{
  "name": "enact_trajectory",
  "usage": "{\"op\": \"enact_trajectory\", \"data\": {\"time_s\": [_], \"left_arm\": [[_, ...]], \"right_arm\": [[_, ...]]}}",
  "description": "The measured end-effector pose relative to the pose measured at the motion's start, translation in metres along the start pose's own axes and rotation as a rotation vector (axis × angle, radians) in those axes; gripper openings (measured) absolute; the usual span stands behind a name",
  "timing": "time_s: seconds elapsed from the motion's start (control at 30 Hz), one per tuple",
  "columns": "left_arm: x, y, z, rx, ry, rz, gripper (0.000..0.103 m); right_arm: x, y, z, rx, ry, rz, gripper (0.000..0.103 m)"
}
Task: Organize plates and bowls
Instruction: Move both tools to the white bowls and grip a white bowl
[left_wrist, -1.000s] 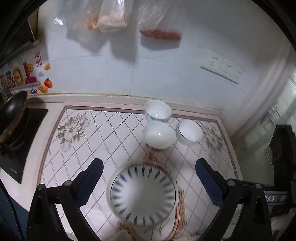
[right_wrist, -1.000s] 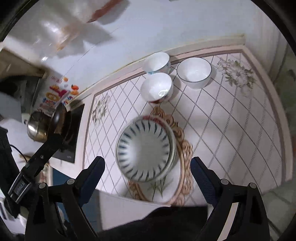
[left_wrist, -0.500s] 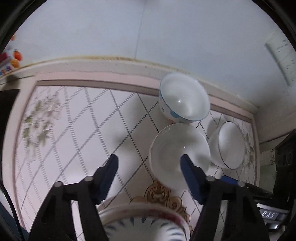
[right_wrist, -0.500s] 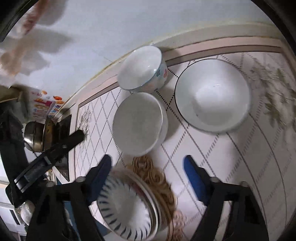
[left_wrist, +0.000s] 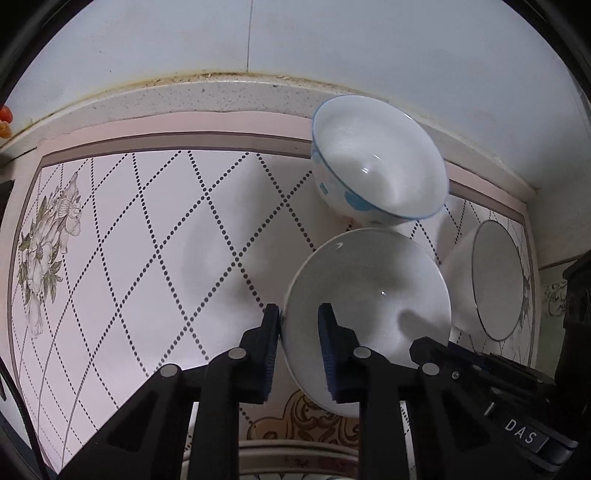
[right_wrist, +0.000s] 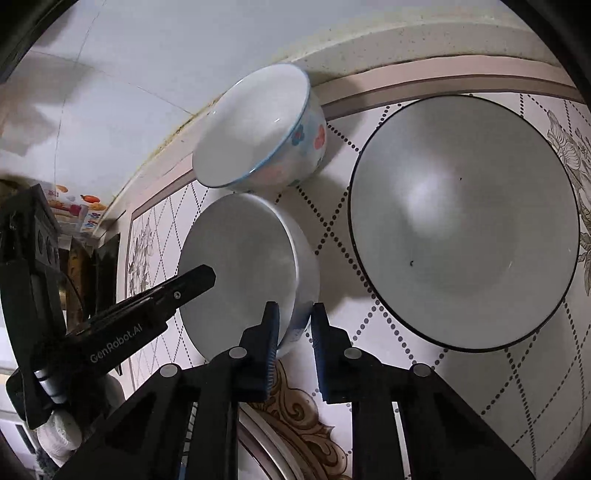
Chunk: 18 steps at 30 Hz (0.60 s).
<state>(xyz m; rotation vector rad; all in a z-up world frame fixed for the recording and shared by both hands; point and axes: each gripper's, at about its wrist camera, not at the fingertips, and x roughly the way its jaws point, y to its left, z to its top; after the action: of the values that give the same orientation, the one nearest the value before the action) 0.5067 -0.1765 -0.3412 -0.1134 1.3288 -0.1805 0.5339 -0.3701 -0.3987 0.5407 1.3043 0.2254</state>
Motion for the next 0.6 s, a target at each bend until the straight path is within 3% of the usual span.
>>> {"op": "enact_trajectory", "data": {"time_s": [0.33,0.6], "left_arm": [[-0.039,-0.017,-0.03,0.029,-0.046,-0.026,0.019],[-0.064,-0.064,-0.071,0.099,-0.048,-0.093,0.019]], "right_arm": [[-0.039,0.008,-0.031,-0.046,-0.036,0.001,0.02],[-0.104,-0.017,-0.079,-0.05,-0.069,-0.019,0.02]]}}
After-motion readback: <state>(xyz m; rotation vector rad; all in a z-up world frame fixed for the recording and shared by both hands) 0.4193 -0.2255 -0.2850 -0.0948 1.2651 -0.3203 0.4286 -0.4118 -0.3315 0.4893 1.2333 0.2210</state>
